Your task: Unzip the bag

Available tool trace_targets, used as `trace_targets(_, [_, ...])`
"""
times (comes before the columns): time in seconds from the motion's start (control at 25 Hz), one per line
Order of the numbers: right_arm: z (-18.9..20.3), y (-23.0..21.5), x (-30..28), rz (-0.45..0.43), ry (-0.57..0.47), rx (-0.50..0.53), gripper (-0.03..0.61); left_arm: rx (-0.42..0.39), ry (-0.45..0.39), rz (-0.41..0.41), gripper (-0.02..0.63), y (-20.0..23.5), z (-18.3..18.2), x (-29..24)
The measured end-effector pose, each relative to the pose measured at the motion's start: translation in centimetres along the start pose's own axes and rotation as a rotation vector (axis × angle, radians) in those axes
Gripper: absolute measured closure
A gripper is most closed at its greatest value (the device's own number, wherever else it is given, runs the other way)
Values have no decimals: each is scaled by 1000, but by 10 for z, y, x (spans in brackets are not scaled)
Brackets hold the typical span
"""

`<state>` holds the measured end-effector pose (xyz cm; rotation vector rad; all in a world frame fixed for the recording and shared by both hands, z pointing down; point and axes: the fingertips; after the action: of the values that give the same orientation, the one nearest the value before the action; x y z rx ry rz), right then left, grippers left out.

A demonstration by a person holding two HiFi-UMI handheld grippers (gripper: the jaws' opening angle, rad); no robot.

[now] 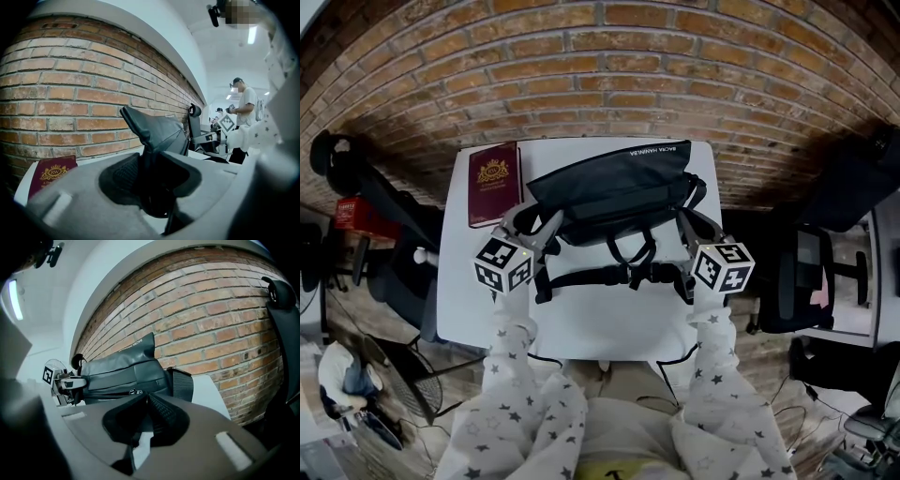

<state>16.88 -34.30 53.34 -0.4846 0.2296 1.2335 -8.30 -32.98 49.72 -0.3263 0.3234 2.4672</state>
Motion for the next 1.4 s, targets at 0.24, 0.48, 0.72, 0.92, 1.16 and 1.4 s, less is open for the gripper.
trace_targets(0.24, [-7, -26, 2, 54, -14, -32, 561, 5, -6, -2, 486, 1, 0, 1])
trace_targets(0.48, [-8, -38, 2, 88, -16, -56, 561, 10, -5, -1, 486, 2, 2, 2])
trace_targets(0.72, [-8, -41, 2, 102, -15, -56, 560, 12, -9, -3, 485, 2, 2, 3])
trace_targets(0.92, [-5, -39, 1, 110, -21, -66, 555, 33, -8, -4, 480, 0, 2, 2])
trace_targets(1.16, [-15, -37, 9, 148, -75, -39, 454, 79, -58, -64, 403, -1, -3, 12])
trace_targets(1.4, [-28, -33, 31, 199, -133, 53, 477, 86, -134, -119, 435, -11, -11, 34])
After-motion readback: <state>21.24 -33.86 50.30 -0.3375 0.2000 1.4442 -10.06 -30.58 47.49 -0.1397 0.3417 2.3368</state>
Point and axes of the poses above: the fingertips, and each gripper's own axes: x backward along the fingers, y to its left, z out of its underside, and after that the axes turned 12 degrees about z, right-handed
